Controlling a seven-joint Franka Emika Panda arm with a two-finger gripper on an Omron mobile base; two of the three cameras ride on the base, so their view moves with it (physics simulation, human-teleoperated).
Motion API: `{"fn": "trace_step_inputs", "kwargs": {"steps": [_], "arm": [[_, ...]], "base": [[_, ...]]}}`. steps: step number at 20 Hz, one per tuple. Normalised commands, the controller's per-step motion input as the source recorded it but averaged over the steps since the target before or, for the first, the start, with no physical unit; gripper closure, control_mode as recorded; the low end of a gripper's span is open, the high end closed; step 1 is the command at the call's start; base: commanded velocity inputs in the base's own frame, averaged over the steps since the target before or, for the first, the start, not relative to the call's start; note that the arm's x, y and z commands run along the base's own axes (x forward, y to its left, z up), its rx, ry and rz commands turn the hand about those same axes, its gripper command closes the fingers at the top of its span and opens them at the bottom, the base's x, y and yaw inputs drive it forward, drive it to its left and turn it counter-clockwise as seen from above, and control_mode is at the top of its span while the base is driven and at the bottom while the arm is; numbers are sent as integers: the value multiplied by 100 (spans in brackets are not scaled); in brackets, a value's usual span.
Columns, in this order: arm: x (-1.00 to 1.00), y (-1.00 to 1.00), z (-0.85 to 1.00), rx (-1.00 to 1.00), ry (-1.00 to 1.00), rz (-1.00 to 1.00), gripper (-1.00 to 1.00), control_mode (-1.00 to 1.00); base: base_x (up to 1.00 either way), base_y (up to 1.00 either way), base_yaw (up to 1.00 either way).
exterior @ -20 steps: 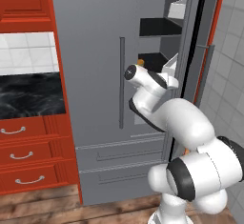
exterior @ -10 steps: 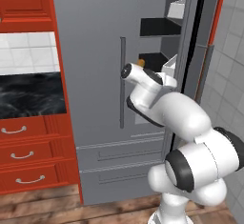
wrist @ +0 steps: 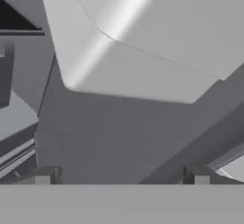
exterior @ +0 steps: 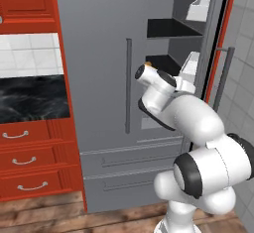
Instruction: Gather the onion and potato from the fridge and place them on a tray on the dining counter. Then gather the steak and fish from the fridge and place them on the other tray.
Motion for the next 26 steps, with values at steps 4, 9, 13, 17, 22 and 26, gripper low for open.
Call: {"fn": "trace_step_inputs", "kwargs": {"steps": [4, 9, 13, 17, 22, 26], "arm": [[-29, -100, -16, 0, 2, -6, -100, -100], [-31, -100, -16, 0, 2, -5, -100, -100], [-30, -100, -17, 0, 1, -3, -100, -100], [-29, -100, -16, 0, 0, 0, -100, -100], [-12, -97, -13, 0, 0, 0, -100, -100], [2, -81, -11, 0, 0, 0, -100, -100]], "base": [[0, 0, 0], [0, 0, 0], [0, 0, 0], [0, 0, 0], [0, 0, 0], [0, 0, 0]]}}
